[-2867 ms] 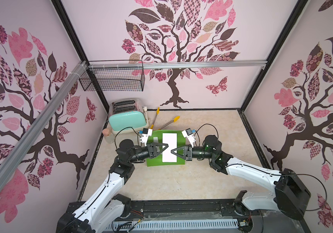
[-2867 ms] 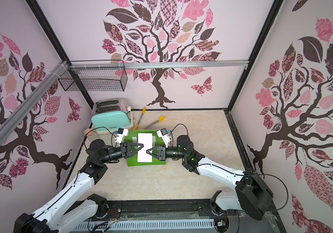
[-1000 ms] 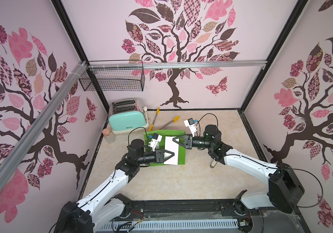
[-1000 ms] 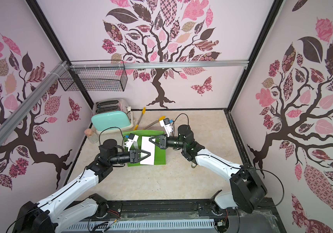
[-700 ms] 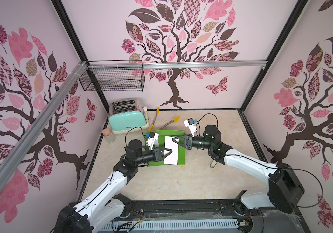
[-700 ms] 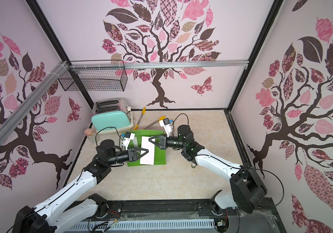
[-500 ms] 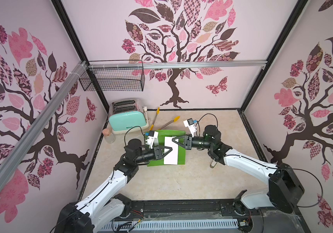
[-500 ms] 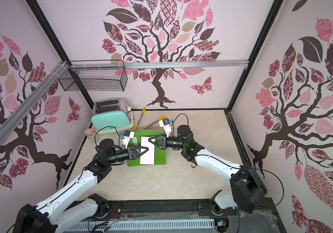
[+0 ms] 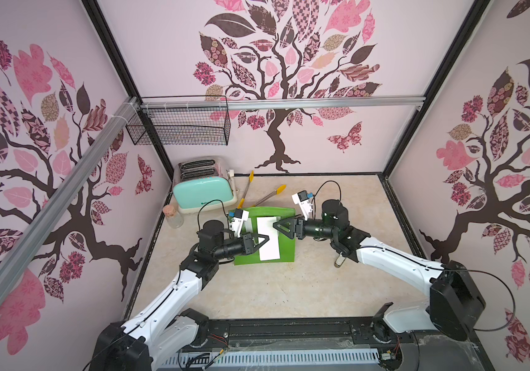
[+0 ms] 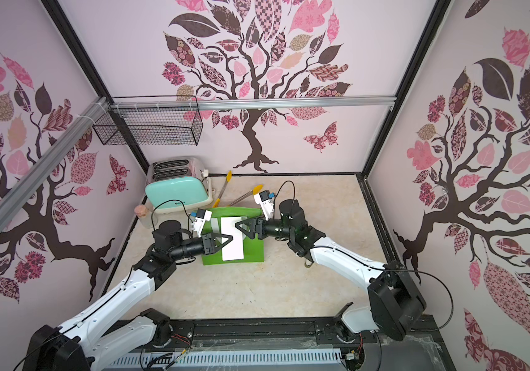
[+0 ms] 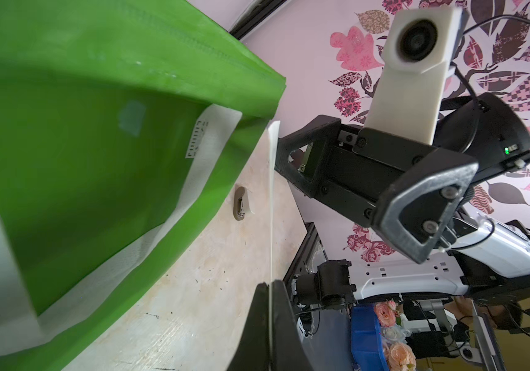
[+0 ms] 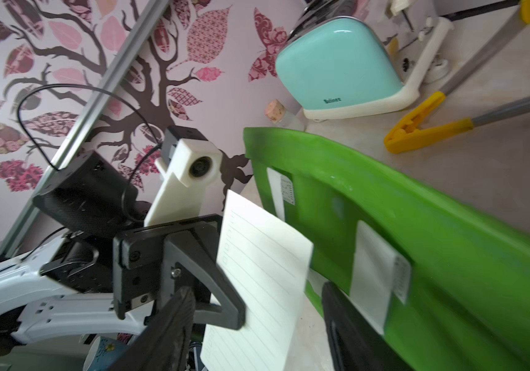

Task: Staple the receipts to the bags
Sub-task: Pick up the receipt from the center of the board, then pick up the stapler from the center of the board.

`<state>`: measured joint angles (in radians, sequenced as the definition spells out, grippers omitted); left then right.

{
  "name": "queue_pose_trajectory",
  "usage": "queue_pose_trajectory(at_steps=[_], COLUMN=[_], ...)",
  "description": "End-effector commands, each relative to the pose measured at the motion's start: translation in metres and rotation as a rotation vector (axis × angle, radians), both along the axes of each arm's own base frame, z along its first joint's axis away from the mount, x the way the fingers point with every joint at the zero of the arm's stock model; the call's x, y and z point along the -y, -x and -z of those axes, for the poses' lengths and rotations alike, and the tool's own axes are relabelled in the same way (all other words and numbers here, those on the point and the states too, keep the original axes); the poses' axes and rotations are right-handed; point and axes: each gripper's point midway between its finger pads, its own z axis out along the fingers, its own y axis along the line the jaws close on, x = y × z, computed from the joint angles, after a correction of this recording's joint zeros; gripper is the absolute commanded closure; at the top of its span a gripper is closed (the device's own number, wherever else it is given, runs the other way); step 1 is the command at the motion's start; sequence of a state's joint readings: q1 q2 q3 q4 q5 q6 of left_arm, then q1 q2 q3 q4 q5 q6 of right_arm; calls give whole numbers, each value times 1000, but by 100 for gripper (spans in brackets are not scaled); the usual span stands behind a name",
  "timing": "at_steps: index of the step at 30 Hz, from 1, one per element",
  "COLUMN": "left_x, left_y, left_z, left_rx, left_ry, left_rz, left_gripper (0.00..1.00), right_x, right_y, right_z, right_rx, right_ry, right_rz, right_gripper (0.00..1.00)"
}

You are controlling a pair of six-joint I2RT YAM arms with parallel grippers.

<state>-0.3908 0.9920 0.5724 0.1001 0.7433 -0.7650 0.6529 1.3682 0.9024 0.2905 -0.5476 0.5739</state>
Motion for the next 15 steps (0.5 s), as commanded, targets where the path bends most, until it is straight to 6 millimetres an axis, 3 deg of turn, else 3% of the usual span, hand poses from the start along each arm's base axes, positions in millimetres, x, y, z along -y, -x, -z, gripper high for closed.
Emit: queue_pose_trajectory(at_steps=[1,7,12,15], left_x=[-3,-1,-1,-2], left_y=[-4,-6,-8,-7], left_z=[-17,-24,-27,-28], left_rx=[101,160,176,180], left_ry=[-24,-44,-41,-38], left_rz=[7,26,39,40], left_gripper=[100,100,100,100], right_x=[31,105,199,238], right_y=[-14,-30,-25,-12], right_z=[-13,27,97,125], right_rx=[32,-91,-453,-580], right_ry=[94,355,527,584], right_rz=[156,467,702,776], right_gripper=[32,29,31,32])
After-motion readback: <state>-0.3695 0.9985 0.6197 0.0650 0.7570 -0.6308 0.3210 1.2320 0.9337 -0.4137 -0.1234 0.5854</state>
